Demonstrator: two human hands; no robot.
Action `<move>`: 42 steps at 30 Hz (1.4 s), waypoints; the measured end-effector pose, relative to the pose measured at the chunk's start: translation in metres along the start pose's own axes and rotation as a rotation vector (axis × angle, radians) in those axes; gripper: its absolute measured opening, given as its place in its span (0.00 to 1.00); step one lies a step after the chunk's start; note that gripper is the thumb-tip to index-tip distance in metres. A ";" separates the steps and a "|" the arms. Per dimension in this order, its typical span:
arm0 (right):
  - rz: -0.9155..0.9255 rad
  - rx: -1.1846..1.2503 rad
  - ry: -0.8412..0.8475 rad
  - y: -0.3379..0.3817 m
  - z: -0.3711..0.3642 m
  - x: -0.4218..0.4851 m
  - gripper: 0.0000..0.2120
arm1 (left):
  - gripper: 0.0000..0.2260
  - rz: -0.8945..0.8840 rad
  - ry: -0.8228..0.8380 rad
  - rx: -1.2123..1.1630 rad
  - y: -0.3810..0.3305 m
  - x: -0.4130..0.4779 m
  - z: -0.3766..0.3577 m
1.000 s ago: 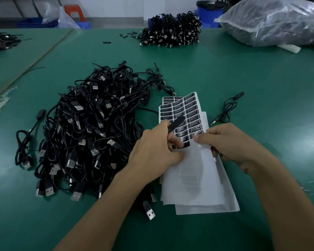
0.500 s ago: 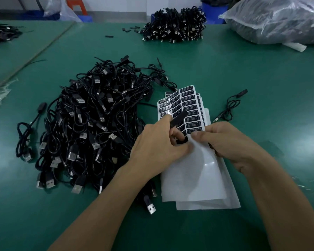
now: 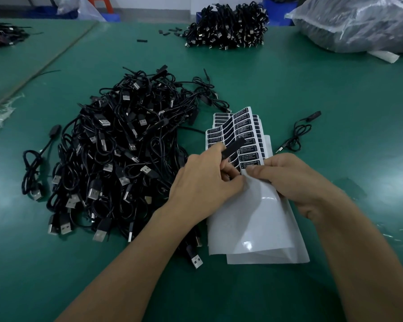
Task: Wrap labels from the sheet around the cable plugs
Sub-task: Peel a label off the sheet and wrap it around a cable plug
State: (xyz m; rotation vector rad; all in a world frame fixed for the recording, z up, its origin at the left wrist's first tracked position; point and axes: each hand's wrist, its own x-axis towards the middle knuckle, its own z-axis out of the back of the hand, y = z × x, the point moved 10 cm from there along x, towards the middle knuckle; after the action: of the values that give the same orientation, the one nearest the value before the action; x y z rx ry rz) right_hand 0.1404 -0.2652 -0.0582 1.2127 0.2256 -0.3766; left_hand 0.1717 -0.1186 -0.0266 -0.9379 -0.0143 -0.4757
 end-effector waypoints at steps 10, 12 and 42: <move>0.023 -0.063 -0.031 0.003 0.000 -0.001 0.11 | 0.10 0.030 -0.035 0.040 0.005 0.002 0.002; 0.046 -0.101 -0.079 0.006 0.004 -0.002 0.09 | 0.10 0.037 -0.063 0.030 0.007 0.003 0.006; 0.575 -0.622 -0.501 0.064 -0.015 -0.036 0.03 | 0.18 0.179 -0.192 -0.381 0.023 0.004 0.028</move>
State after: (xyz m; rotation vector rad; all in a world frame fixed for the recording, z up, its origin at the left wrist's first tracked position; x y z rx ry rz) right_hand 0.1338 -0.2258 0.0049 0.5017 -0.4134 -0.0782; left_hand 0.1896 -0.0871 -0.0269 -1.3437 -0.0141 -0.2225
